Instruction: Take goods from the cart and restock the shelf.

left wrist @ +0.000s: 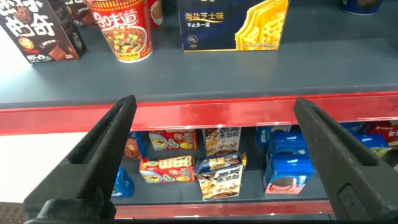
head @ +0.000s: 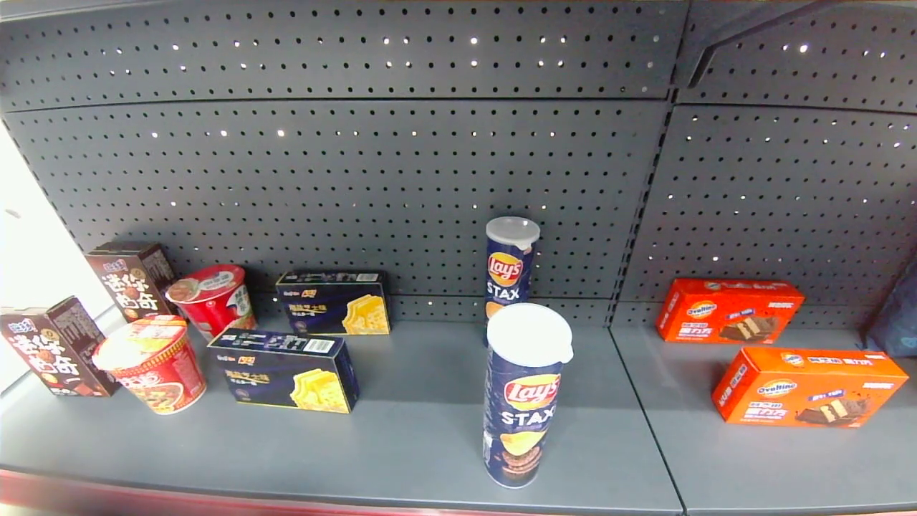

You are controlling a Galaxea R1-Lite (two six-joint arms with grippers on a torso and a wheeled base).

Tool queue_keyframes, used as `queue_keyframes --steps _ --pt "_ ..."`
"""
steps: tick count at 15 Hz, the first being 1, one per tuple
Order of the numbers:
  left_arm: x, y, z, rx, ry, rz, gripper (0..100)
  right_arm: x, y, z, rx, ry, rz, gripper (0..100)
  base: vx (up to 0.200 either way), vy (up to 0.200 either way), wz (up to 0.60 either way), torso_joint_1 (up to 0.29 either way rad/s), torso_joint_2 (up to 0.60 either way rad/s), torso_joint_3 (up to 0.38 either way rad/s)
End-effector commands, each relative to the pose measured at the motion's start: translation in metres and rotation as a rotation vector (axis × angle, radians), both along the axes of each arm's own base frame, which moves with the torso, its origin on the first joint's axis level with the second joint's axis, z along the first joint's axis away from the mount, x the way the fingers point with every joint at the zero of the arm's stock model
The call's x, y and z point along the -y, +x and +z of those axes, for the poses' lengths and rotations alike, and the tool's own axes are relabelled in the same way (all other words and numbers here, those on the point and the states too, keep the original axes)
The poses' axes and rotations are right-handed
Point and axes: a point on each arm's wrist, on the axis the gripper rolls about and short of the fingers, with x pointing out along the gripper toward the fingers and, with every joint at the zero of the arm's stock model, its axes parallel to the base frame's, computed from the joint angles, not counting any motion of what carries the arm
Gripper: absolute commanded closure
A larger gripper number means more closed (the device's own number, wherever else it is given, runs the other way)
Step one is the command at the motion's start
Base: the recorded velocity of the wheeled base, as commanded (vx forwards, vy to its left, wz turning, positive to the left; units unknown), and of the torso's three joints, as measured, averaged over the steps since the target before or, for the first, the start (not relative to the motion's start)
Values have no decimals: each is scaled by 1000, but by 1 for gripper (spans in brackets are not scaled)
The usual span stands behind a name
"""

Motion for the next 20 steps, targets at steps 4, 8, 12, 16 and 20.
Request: queue_keyframes --steps 4,8,12,16,20 --pt "0 0 0 -2 -1 1 0 0 0 0 -2 0 0 0 0 0 -300 0 2 1" --pt "0 0 0 -2 -1 1 0 0 0 0 -2 0 0 0 0 0 0 0 0 0" --pt "0 0 0 -2 -1 1 0 0 0 0 -2 -1 0 0 0 0 0 0 0 0" --pt "0 0 0 -2 -1 0 0 0 0 0 -2 -1 0 0 0 0 0 0 0 0" --pt "0 0 0 -2 -1 1 0 0 0 0 -2 2 0 0 0 0 0 0 0 0"
